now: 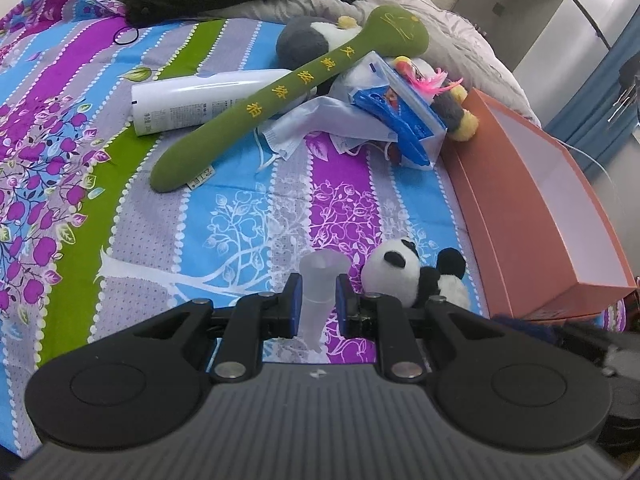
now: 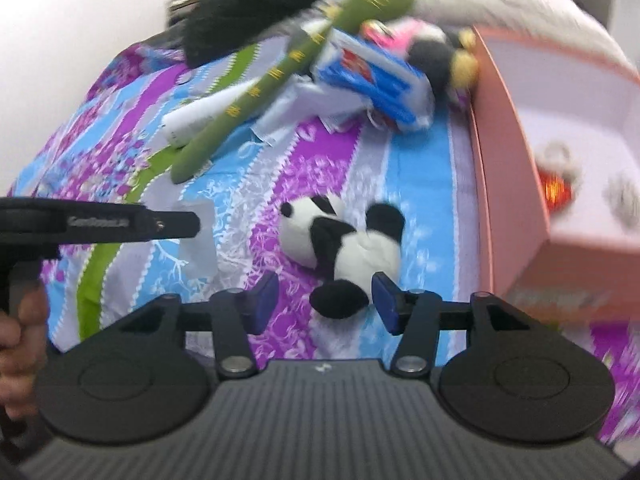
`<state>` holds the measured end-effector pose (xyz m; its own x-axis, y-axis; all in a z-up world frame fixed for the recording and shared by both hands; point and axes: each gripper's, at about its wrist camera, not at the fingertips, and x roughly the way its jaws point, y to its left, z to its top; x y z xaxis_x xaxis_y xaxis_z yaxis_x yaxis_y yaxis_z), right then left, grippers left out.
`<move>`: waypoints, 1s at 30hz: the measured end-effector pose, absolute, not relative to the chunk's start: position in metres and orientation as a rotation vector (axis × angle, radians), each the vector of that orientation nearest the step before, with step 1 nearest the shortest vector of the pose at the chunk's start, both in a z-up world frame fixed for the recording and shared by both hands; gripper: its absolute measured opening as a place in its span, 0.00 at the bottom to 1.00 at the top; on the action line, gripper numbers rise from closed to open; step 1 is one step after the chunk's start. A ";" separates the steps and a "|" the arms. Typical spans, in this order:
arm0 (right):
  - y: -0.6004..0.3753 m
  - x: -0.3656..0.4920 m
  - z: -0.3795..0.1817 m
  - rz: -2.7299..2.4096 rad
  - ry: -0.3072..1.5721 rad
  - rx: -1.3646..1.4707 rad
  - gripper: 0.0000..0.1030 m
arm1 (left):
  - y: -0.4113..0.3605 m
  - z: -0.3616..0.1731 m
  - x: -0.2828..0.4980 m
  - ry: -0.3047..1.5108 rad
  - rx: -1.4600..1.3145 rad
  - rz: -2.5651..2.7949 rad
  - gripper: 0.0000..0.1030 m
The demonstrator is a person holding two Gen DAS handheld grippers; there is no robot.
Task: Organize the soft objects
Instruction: 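Lift the panda plush with the right tool while the left tool lifts the clear cup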
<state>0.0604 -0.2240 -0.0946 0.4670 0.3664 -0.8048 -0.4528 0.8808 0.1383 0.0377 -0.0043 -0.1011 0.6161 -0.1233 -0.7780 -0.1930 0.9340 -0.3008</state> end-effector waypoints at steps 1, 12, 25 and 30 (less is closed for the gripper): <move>-0.223 0.063 -0.091 0.515 0.945 -0.128 0.53 | -0.004 -0.101 0.039 0.913 -0.376 0.040 0.20; -0.184 0.112 -0.110 0.742 0.955 -0.468 0.53 | 0.008 -0.116 0.067 0.951 -0.398 0.052 0.20; -0.169 0.136 -0.138 0.751 1.125 -0.500 0.51 | 0.025 -0.115 0.108 1.042 -0.398 0.057 0.20; -0.180 0.134 -0.141 0.692 1.083 -0.392 0.51 | 0.025 -0.116 0.109 1.015 -0.437 0.035 0.20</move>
